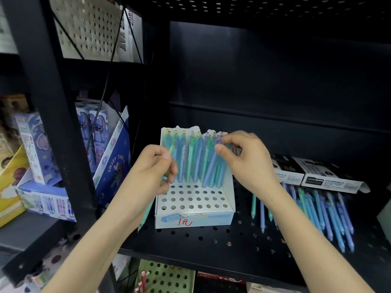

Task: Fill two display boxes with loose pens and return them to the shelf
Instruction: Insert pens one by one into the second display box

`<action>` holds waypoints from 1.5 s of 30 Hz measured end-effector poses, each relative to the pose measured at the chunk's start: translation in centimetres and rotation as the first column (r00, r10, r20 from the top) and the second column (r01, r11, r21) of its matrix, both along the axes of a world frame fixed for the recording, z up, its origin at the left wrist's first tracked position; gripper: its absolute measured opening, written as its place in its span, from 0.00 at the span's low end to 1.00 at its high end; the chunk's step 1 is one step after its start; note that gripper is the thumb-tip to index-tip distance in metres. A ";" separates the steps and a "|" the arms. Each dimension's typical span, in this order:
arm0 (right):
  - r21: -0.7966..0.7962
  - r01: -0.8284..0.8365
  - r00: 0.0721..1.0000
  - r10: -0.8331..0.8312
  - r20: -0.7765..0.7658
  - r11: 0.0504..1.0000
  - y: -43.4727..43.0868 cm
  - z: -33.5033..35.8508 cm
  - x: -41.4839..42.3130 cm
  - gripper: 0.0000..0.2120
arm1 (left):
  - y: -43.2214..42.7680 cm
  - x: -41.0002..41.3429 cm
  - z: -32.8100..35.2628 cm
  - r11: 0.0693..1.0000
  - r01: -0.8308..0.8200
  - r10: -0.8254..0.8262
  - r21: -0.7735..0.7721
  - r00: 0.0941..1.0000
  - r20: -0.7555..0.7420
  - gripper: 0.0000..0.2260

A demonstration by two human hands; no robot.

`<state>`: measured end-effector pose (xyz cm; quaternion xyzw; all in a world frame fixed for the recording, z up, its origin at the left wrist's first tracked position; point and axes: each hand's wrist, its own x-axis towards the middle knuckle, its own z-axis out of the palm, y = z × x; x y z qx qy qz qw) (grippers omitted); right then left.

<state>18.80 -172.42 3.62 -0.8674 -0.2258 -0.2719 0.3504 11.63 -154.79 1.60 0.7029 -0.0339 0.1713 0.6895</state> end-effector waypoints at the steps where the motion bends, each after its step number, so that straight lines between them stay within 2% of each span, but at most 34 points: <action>1: -0.055 0.039 0.997 -0.036 0.065 0.998 0.1 -0.1 0.3 0.06 | 0.0 0.0 -0.1 1.000 0.015 -0.015 0.005 1.000 0.000 0.07; 3: -0.138 0.099 0.982 -0.074 0.175 0.985 0.2 -0.1 0.9 0.06 | 0.1 0.1 -0.3 0.999 0.042 -0.042 0.012 0.999 0.004 0.07; 4: -0.160 0.100 0.981 -0.070 0.183 0.982 0.3 0.0 1.1 0.06 | 0.1 0.2 -0.4 0.998 0.053 -0.053 0.014 0.999 0.007 0.06; 9: -0.246 0.068 0.995 -0.048 0.087 0.967 0.8 -0.2 1.8 0.06 | 0.0 0.4 -0.5 0.998 0.056 -0.056 0.036 0.998 0.014 0.06; 11: -0.239 0.092 0.992 -0.069 0.106 0.967 0.9 -0.3 1.7 0.09 | -0.1 0.4 -0.4 0.998 0.053 -0.053 0.036 0.998 0.020 0.08; 14: -0.100 0.022 0.988 -0.006 0.156 0.995 0.9 -0.1 -0.1 0.16 | -0.5 0.4 -0.2 0.998 0.066 -0.067 0.010 0.997 0.033 0.12; 17: 0.002 -0.125 0.989 0.125 0.080 0.992 1.5 -0.3 -1.8 0.12 | -0.9 0.5 -0.4 0.997 0.072 -0.072 -0.005 0.996 0.053 0.09; 20: 0.101 -0.202 0.979 0.202 0.012 0.974 1.8 -0.6 -2.2 0.09 | -1.1 0.4 -0.5 0.997 0.075 -0.075 0.010 0.991 0.110 0.09; 23: 0.132 -0.228 0.974 0.226 0.027 0.965 2.1 -0.7 -2.8 0.09 | -1.4 0.2 -0.3 0.997 0.079 -0.082 0.027 0.984 0.161 0.08; 25: 0.185 -0.229 0.973 0.222 0.062 0.956 2.0 0.0 -3.2 0.08 | -1.3 0.2 -0.5 0.996 0.009 -0.025 0.085 0.982 0.187 0.06; 26: 0.250 -0.226 0.974 0.213 0.079 0.942 1.7 0.5 -3.2 0.06 | -1.1 0.3 -0.8 0.984 -0.092 0.057 0.154 0.975 0.215 0.05; 28: 0.389 -0.216 0.976 0.196 0.090 0.896 0.9 1.6 -3.0 0.06 | -0.3 0.7 -1.9 0.880 -0.357 0.255 0.313 0.911 0.323 0.06; 30: 0.404 -0.188 0.982 0.164 0.093 0.895 0.4 2.0 -2.6 0.06 | 0.4 1.0 -3.2 0.772 -0.498 0.353 0.394 0.853 0.385 0.12; 32: 0.333 -0.126 0.991 0.104 0.083 0.935 0.7 1.5 -2.0 0.06 | 0.7 1.5 -4.5 0.726 -0.519 0.374 0.451 0.849 0.374 0.18; 36: 0.250 -0.065 0.996 0.048 0.072 0.966 1.6 0.1 -1.2 0.07 | 0.5 2.1 -6.5 0.668 -0.483 0.313 0.566 0.873 0.375 0.26; 45: 0.133 0.008 0.995 -0.022 0.102 0.991 2.2 0.7 0.1 0.10 | 0.4 2.5 -7.1 0.597 -0.495 0.315 0.631 0.869 0.382 0.28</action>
